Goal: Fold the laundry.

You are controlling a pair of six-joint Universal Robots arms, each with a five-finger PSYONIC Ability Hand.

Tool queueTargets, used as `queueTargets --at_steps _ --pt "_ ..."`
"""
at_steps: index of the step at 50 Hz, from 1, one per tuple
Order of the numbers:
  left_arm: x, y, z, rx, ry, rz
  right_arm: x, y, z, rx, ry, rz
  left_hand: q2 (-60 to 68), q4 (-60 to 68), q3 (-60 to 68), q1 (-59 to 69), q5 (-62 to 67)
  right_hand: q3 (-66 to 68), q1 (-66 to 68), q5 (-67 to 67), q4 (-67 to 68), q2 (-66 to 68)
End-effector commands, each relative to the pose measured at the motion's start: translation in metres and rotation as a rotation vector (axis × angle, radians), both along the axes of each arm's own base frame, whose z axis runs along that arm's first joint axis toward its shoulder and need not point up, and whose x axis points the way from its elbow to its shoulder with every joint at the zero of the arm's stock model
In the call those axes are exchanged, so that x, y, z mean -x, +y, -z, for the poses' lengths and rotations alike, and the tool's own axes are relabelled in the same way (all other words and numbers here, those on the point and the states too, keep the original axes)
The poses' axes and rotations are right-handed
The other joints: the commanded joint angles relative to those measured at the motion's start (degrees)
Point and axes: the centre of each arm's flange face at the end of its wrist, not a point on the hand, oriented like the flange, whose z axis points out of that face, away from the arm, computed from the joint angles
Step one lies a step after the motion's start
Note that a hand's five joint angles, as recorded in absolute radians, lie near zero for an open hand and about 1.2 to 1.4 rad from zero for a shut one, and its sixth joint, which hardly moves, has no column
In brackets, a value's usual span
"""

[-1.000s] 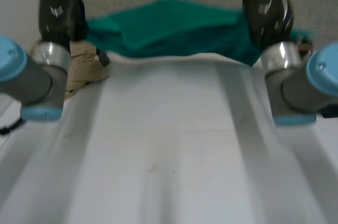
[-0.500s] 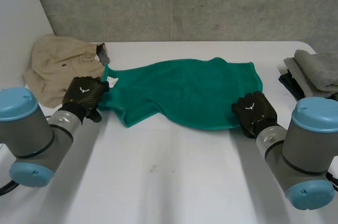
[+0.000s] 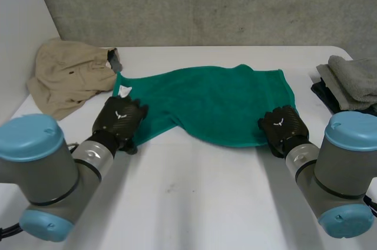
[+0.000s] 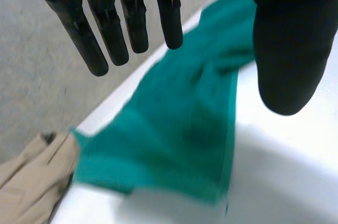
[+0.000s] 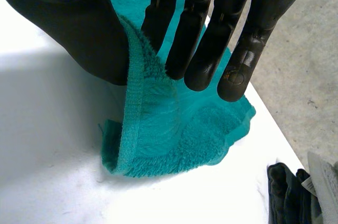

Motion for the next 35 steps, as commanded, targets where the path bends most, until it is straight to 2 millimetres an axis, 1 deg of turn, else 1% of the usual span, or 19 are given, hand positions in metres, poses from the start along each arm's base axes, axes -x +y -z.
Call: queueTargets --at_steps 1,3,7,13,17,19,25,28,29,30,33,35 --pt "-0.009 -0.012 0.033 0.021 -0.240 -0.085 0.000 0.001 0.000 -0.001 0.002 -0.001 2.60 3.22 2.36 2.05 3.52 12.25 23.03 13.24 11.98 12.67" --pt "-0.011 -0.013 0.038 0.020 -0.273 -0.083 0.000 0.001 0.000 -0.001 0.002 -0.001 2.43 3.06 2.19 1.88 3.36 12.25 23.03 13.24 11.98 12.67" --pt "-0.011 -0.015 0.038 0.033 -0.276 -0.083 0.000 0.001 0.000 -0.002 0.000 -0.001 2.43 3.05 2.19 1.88 3.35 12.25 23.03 13.24 11.98 12.67" --pt "-0.008 -0.024 0.037 0.103 -0.253 -0.094 0.000 0.001 0.001 -0.003 0.001 -0.001 3.61 4.23 3.37 3.06 4.53 12.25 23.03 13.24 11.98 12.67" --pt "-0.006 -0.032 0.040 0.140 -0.240 -0.102 0.000 0.001 0.001 -0.003 0.001 -0.001 7.97 8.59 7.73 7.42 8.89 12.25 23.03 13.24 11.98 12.67" --pt "-0.005 -0.036 0.041 0.150 -0.231 -0.104 0.000 0.001 0.001 -0.003 0.001 -0.001 14.02 14.64 13.78 13.47 14.94 12.25 23.03 13.24 11.98 12.67" --pt "-0.006 -0.042 0.043 0.149 -0.221 -0.089 0.000 0.001 0.001 -0.004 0.002 0.001 23.27 23.89 23.03 22.72 24.19 12.25 23.03 13.24 11.98 12.67" --pt "-0.003 -0.040 0.044 0.146 -0.213 -0.056 0.000 0.001 0.001 -0.003 0.001 0.001 34.85 35.47 34.61 34.30 35.77 12.25 23.03 13.24 11.98 12.67" --pt "-0.002 -0.040 0.044 0.142 -0.211 -0.045 0.000 0.000 0.000 -0.002 0.000 0.001 47.55 48.17 47.31 47.00 48.47 12.25 23.03 13.24 11.98 12.67" --pt "-0.002 -0.040 0.044 0.140 -0.209 -0.042 0.000 0.001 0.000 -0.002 0.000 -0.001 54.82 55.44 54.58 54.27 55.74 12.25 23.03 13.24 11.98 12.67" --pt "-0.001 -0.037 0.044 0.134 -0.212 -0.037 -0.001 0.000 -0.001 -0.003 0.004 -0.002 54.89 55.51 54.65 54.34 55.81 12.25 23.03 13.24 11.98 12.67" --pt "-0.003 -0.033 0.035 0.140 -0.212 -0.040 0.001 0.001 -0.004 -0.020 0.022 -0.003 54.89 55.51 54.65 54.34 55.81 12.25 23.03 13.24 11.98 12.67"
